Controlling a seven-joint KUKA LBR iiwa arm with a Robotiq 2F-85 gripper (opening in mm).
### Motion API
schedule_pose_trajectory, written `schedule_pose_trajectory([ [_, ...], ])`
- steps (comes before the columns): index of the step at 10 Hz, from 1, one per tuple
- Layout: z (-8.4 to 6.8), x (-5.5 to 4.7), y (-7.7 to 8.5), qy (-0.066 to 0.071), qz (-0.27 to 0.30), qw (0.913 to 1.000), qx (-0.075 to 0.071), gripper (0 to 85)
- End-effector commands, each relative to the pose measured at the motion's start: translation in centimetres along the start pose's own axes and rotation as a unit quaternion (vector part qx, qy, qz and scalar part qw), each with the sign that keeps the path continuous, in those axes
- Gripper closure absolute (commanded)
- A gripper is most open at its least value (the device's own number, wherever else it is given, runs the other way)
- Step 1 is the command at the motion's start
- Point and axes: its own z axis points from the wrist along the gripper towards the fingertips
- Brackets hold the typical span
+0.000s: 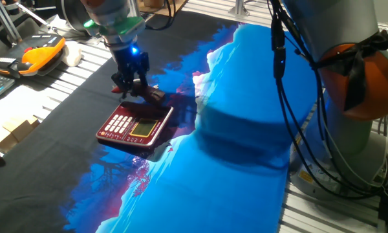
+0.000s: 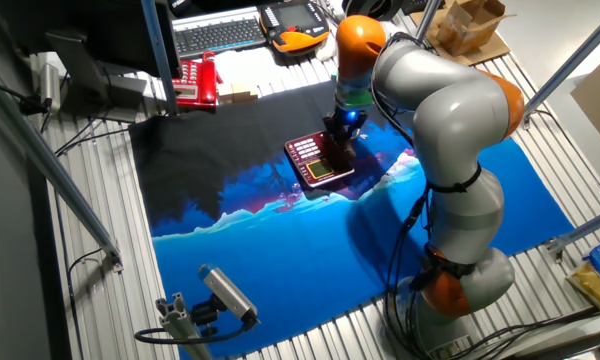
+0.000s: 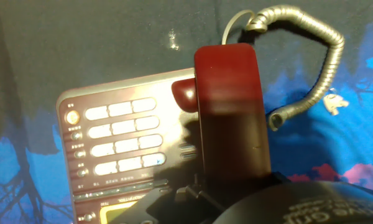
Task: Place the handset of the telephone on the corresponding phone cradle
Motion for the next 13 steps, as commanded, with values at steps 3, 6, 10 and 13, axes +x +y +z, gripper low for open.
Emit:
schedule_pose_trajectory([
  [3, 0.9, 0.4, 0.5, -0.001, -0.003, 1.0000, 0.001, 85.0],
  [6, 2.4, 1.0, 1.2, -0.008, 0.001, 0.9999, 0.006, 85.0],
  [10, 3.0, 1.3, 1.3, -0.006, -0.004, 0.9999, 0.014, 85.0],
  [13, 3.3, 1.6, 1.4, -0.008, -0.004, 0.9998, 0.015, 85.0],
])
